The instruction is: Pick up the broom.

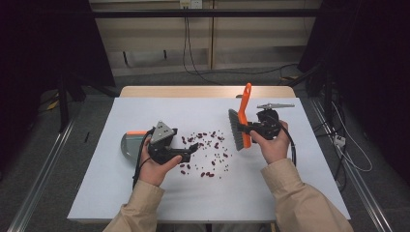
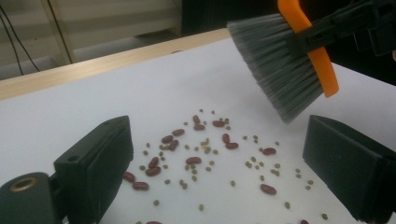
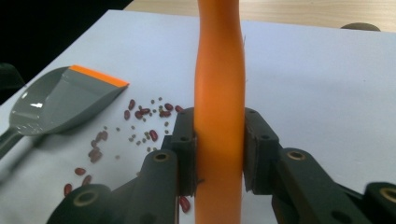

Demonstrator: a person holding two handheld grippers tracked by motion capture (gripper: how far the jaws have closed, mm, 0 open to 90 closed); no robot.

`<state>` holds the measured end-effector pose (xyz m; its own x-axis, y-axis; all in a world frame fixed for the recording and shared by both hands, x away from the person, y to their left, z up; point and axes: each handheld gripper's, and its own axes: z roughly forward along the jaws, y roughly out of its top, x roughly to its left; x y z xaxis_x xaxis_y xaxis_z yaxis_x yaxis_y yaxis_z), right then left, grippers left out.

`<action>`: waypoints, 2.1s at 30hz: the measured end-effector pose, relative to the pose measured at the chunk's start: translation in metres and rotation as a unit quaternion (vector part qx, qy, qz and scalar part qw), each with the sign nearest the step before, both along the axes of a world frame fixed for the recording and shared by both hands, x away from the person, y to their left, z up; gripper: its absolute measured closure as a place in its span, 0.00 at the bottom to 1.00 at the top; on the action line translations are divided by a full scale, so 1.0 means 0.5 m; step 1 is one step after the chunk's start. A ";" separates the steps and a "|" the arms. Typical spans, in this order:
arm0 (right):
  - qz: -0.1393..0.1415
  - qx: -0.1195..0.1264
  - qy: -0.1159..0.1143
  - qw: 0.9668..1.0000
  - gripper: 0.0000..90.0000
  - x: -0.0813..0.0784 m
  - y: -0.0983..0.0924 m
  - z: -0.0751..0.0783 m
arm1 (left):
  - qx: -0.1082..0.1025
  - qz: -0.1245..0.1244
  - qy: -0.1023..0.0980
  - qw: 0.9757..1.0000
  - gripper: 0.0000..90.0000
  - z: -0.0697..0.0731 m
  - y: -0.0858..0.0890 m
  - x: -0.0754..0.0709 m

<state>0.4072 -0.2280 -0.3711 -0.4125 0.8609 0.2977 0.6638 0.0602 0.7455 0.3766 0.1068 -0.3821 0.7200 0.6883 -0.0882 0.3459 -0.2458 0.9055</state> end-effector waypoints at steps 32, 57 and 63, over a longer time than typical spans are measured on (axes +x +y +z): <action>-0.004 -0.058 0.032 0.998 0.78 -0.002 -0.064 -0.015 | -0.005 -0.023 -0.003 1.000 0.05 -0.001 0.118 -0.002; -0.014 -0.080 0.026 0.996 0.78 0.016 -0.062 -0.043 | -0.004 -0.015 0.004 1.000 0.05 -0.018 0.147 0.001; -0.009 -0.099 0.008 0.995 0.78 0.033 -0.035 -0.061 | -0.002 -0.013 0.005 1.000 0.05 -0.018 0.148 0.001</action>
